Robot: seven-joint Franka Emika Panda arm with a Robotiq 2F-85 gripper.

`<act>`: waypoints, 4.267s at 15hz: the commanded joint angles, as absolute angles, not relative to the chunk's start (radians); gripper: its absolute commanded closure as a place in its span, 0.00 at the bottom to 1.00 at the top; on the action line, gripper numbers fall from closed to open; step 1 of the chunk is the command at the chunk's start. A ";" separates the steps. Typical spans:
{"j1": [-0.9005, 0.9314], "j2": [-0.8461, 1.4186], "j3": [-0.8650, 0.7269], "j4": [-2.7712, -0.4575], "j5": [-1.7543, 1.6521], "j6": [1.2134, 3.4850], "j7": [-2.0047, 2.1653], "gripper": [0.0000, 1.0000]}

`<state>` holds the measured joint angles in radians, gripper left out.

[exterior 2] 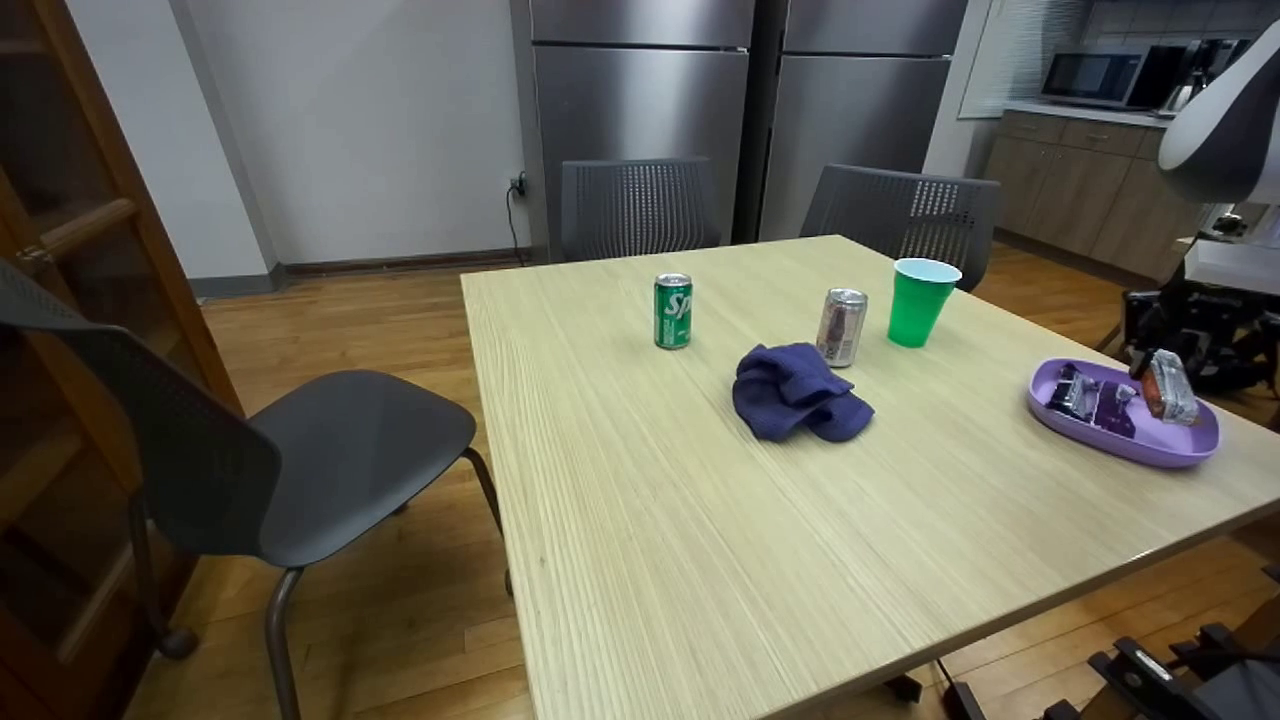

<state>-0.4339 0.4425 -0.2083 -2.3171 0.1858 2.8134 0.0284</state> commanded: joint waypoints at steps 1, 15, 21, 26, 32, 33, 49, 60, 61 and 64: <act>-0.464 0.481 -0.195 -2.260 0.218 2.764 -0.006 0.82; -0.479 0.556 -0.197 -2.222 0.232 2.762 0.009 0.82; -0.473 0.541 -0.210 -2.232 0.223 2.766 0.009 0.10; -0.466 0.515 -0.210 -2.260 0.218 2.780 0.001 0.00; -0.455 0.473 -0.190 -2.292 0.220 2.791 -0.016 0.00; -0.455 0.463 -0.180 -2.300 0.223 2.788 -0.023 0.00; -0.469 0.348 0.033 -2.379 0.416 2.766 -0.236 0.00; -0.460 0.351 0.161 -2.366 0.528 2.732 -0.385 0.00; -0.460 0.352 0.171 -2.364 0.541 2.727 -0.401 0.00; -0.465 0.354 0.202 -2.355 0.590 2.707 -0.452 0.00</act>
